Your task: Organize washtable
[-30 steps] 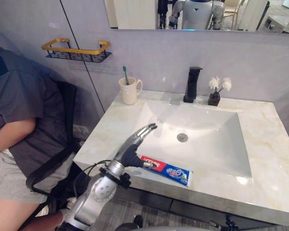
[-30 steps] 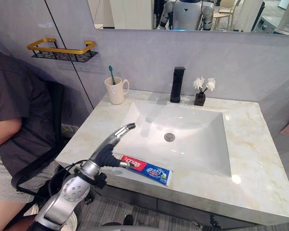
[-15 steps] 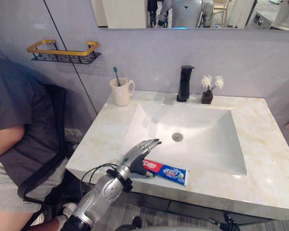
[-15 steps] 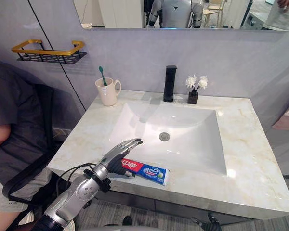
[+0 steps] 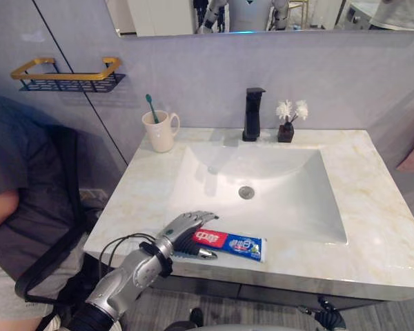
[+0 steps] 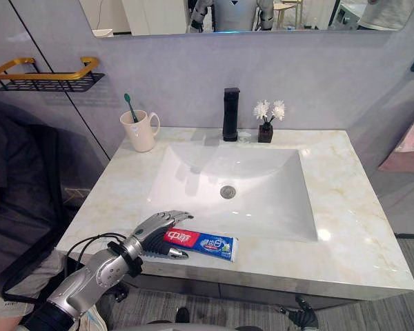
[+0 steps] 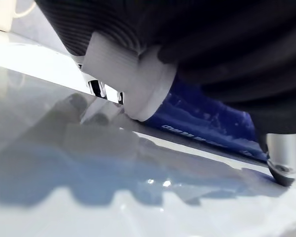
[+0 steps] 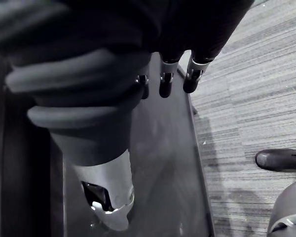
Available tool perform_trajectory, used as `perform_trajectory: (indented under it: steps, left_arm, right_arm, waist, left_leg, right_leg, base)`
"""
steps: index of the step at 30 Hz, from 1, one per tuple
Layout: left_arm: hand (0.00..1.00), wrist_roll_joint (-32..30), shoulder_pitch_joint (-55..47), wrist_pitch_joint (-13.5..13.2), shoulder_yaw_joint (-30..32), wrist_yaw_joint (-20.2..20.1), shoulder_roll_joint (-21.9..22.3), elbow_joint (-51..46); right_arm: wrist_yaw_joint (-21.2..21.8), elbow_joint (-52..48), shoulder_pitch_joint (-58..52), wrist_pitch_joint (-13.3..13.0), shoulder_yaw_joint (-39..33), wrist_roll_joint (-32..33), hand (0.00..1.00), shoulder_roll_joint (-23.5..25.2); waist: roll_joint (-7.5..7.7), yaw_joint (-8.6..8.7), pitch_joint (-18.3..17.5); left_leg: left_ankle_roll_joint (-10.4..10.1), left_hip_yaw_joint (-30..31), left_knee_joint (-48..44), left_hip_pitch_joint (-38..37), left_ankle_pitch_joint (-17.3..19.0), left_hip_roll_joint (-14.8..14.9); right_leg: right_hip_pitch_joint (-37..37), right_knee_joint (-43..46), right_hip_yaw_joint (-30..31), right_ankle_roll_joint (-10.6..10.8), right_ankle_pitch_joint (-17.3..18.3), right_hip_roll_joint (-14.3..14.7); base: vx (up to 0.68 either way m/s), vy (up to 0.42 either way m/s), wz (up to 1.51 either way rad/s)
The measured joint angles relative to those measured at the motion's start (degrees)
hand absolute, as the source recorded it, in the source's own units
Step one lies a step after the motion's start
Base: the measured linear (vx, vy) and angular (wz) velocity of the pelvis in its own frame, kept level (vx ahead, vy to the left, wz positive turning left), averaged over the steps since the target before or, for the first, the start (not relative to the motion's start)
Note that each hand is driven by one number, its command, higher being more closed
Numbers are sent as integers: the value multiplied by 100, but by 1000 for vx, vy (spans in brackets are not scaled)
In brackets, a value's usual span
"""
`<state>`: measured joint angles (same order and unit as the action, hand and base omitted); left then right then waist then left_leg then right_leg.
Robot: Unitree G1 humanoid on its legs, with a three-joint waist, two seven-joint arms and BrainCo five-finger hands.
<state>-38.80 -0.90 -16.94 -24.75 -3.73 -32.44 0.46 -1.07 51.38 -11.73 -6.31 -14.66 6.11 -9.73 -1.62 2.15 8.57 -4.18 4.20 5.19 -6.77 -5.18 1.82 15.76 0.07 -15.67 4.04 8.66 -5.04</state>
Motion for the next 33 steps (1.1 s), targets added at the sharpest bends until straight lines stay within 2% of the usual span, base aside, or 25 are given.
perform_trajectory:
  steps: [16,22,27,28,31,33]
  left_arm:
    - [100,514,69,97,137,-115,-148,-58]
    - [100,671,-331,295,326,-85,223,-286]
    - [100,739,-580,387,611,69,786,-621]
    - [100,845,-600,404,706,150,962,-742]
    - [100,984,-644,454,1008,274,1268,-1097]
    - [100,1123,-688,466,1159,365,1459,-1325]
  right_arm:
    - [0,-103,-11,8,75,15,0,-109]
    - [-133,-328,-170,-4,-943,304,0,-14]
    - [-413,-952,-305,-17,-2162,815,0,173]
    - [-512,-1259,-346,-26,-2525,1021,0,286]
    - [-742,-2082,-349,-77,-2999,1260,0,479]
    - [-958,-2844,-350,-96,-3204,1302,0,542]
  waist:
    - [-99,43,8]
    - [-123,40,0]
    - [-97,22,-9]
    - [-58,27,-51]
    - [31,75,-100]
    - [28,69,-152]
  left_leg:
    - [35,-152,8,-111,64,16]
    - [50,-291,16,-131,77,30]
    - [43,-510,17,-81,124,72]
    - [39,-590,15,-53,137,92]
    - [29,-668,14,-44,168,118]
    - [40,-768,-29,-45,224,131]
  right_leg:
    - [3,28,210,1,0,-22]
    - [-66,35,373,2,0,-31]
    - [-219,61,543,12,-9,-16]
    - [-290,96,591,15,-18,-8]
    - [-339,108,667,19,-28,6]
    - [-363,113,758,21,-29,8]
  base:
    - [1,-8,-7]
    - [-43,3,-12]
    - [-13,1,-21]
    - [17,-9,-21]
    - [31,-16,-18]
    - [20,-8,-24]
